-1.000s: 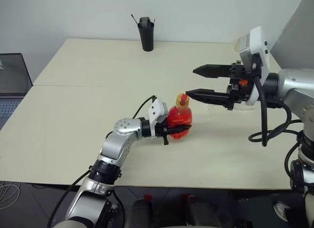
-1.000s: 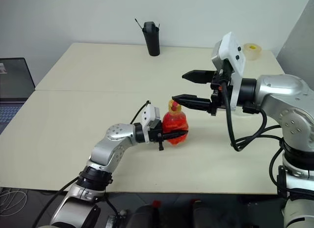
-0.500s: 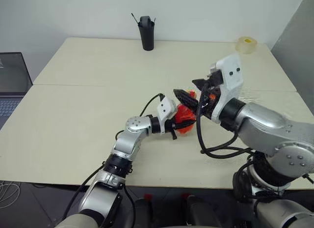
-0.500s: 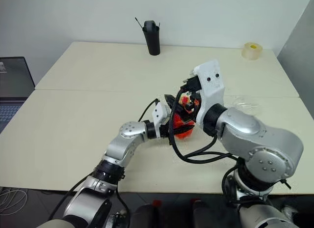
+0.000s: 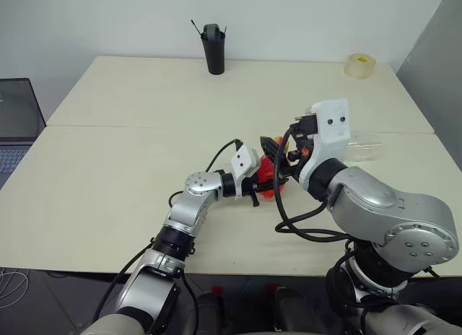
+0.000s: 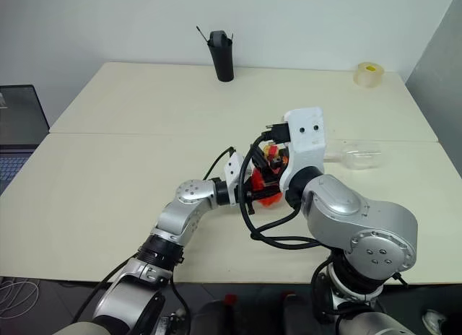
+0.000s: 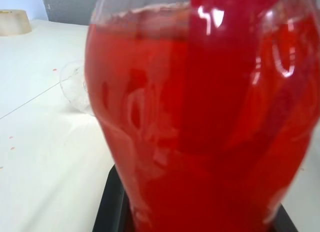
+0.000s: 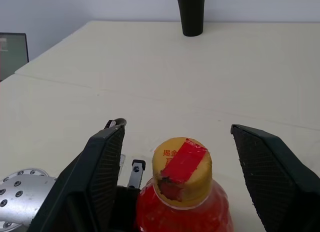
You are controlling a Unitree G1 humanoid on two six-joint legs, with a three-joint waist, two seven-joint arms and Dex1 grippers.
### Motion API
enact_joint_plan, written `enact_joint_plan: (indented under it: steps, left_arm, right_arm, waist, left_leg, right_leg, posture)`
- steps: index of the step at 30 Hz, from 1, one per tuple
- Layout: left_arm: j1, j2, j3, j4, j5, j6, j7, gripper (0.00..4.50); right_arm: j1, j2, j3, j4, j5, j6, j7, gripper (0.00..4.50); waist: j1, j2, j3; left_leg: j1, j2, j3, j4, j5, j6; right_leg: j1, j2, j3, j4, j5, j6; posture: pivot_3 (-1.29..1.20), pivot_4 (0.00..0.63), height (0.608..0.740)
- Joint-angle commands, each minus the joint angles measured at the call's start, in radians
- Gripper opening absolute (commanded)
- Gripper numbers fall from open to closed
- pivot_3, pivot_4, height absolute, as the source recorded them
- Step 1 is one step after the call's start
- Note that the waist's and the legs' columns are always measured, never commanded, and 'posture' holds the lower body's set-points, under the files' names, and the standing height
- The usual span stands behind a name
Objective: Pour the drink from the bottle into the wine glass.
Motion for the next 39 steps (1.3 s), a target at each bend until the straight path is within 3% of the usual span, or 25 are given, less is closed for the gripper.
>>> enact_joint_plan:
  steps: [1,4,7,12,13,18,20,22,24,27,30,33,39]
  left_arm:
    - [-0.013,-0.002,0.010,-0.044,-0.008,-0.024,-0.006,0.99]
    - [-0.011,0.001,0.012,-0.048,-0.009,-0.023,-0.004,0.99]
    - [-0.009,0.004,0.013,-0.049,-0.009,-0.022,-0.002,0.99]
    - [-0.009,0.004,0.015,-0.050,-0.009,-0.024,0.002,0.98]
    - [-0.009,0.004,0.016,-0.050,-0.008,-0.024,0.002,0.97]
    - [-0.008,0.005,0.018,-0.057,-0.009,-0.021,0.006,0.95]
    - [-0.008,0.006,0.018,-0.065,-0.012,-0.015,0.006,0.95]
    - [-0.009,0.007,0.019,-0.070,-0.017,-0.011,0.001,0.95]
    - [-0.005,0.006,0.016,-0.079,-0.023,-0.007,-0.004,0.95]
    - [0.002,0.008,-0.005,-0.097,-0.025,0.000,-0.030,0.95]
    - [0.007,0.009,-0.014,-0.121,-0.038,0.024,-0.049,0.93]
    - [0.012,0.010,-0.015,-0.137,-0.036,0.034,-0.044,0.93]
    - [0.053,0.026,-0.009,-0.209,-0.060,0.068,-0.044,0.93]
  right_arm:
    - [-0.001,0.001,-0.016,-0.002,0.053,0.009,-0.048,3.62]
    - [0.008,-0.003,-0.031,0.015,0.084,0.009,-0.083,3.62]
    - [0.008,-0.013,-0.041,0.032,0.116,0.009,-0.116,3.07]
    - [-0.011,-0.039,-0.050,0.056,0.171,0.009,-0.148,1.38]
    - [-0.013,-0.045,-0.050,0.061,0.182,0.009,-0.154,1.24]
    - [-0.039,-0.087,-0.057,0.088,0.233,0.009,-0.161,1.25]
    - [-0.075,-0.187,-0.060,0.111,0.258,0.009,-0.079,1.25]
    - [-0.101,-0.333,-0.044,0.113,0.260,-0.080,0.150,1.25]
    - [-0.031,-0.452,-0.050,0.118,0.254,-0.225,0.498,1.24]
    - [0.063,-0.688,0.066,0.243,0.072,-0.477,1.042,1.25]
    - [0.025,-0.790,0.172,0.413,-0.065,-0.665,1.361,1.25]
    - [-0.026,-0.858,0.290,0.521,-0.191,-0.803,1.623,1.25]
    - [-0.113,-0.828,0.365,0.638,-0.292,-0.871,1.753,1.24]
  waist:
    - [0.000,0.000,0.000]
    - [0.000,0.000,0.000]
    - [0.000,0.000,0.000]
    - [0.000,0.000,0.000]
    - [0.000,0.000,0.000]
    - [0.000,0.000,0.000]
    - [0.000,0.000,0.000]
    - [0.001,0.000,0.000]
    - [0.004,0.000,0.000]
    - [0.006,0.000,0.000]
    - [-0.005,0.001,0.001]
    - [-0.011,0.003,0.002]
    - [0.003,0.003,0.002]
  left_leg:
    - [0.000,0.000,0.000,0.000,0.000,0.000]
    - [0.000,0.000,0.000,0.000,0.000,0.000]
    - [0.000,0.000,0.000,0.000,0.000,0.000]
    - [0.000,0.000,0.000,0.000,0.000,0.000]
    - [0.000,0.000,0.000,0.000,0.000,0.000]
    - [0.000,0.000,0.000,0.000,0.000,0.000]
    - [0.000,0.000,0.000,0.000,0.000,0.000]
    - [-0.001,0.000,0.001,0.000,0.000,0.000]
    - [-0.001,-0.001,0.001,0.000,0.000,0.001]
    - [-0.001,-0.010,0.000,0.000,-0.003,0.005]
    - [0.002,-0.011,0.001,0.001,-0.003,0.006]
    - [0.004,-0.011,0.001,0.001,-0.004,0.007]
    - [0.004,-0.010,-0.001,0.001,-0.004,0.008]
  right_leg:
    - [0.000,0.000,0.000,0.000,0.000,0.000]
    - [0.000,0.000,0.000,0.000,0.000,0.000]
    - [0.000,0.000,0.000,0.000,0.000,0.000]
    - [0.000,0.000,0.000,0.000,0.000,0.000]
    - [0.000,0.000,0.000,0.000,0.000,0.000]
    - [0.000,0.000,0.000,0.000,0.000,0.000]
    - [0.000,0.000,0.000,-0.001,0.000,0.000]
    - [0.000,0.000,-0.001,-0.001,0.000,0.000]
    - [0.001,0.000,-0.001,-0.003,0.000,0.000]
    - [0.003,-0.001,-0.002,-0.004,-0.001,0.001]
    - [0.003,-0.002,-0.001,-0.002,-0.001,0.003]
    - [0.003,0.000,0.001,-0.001,-0.001,0.003]
    - [0.003,-0.001,0.001,-0.001,-0.001,0.002]
  posture:
    - [0.00,0.150,0.740]
    - [0.00,0.150,0.740]
    - [0.00,0.150,0.740]
    - [0.00,0.150,0.740]
    - [0.00,0.150,0.740]
    - [0.00,0.150,0.740]
    - [0.00,0.150,0.740]
    - [0.00,0.150,0.740]
    - [0.00,0.150,0.740]
    - [0.00,0.150,0.740]
    - [0.00,0.150,0.740]
    - [0.00,0.150,0.740]
    - [0.00,0.150,0.740]
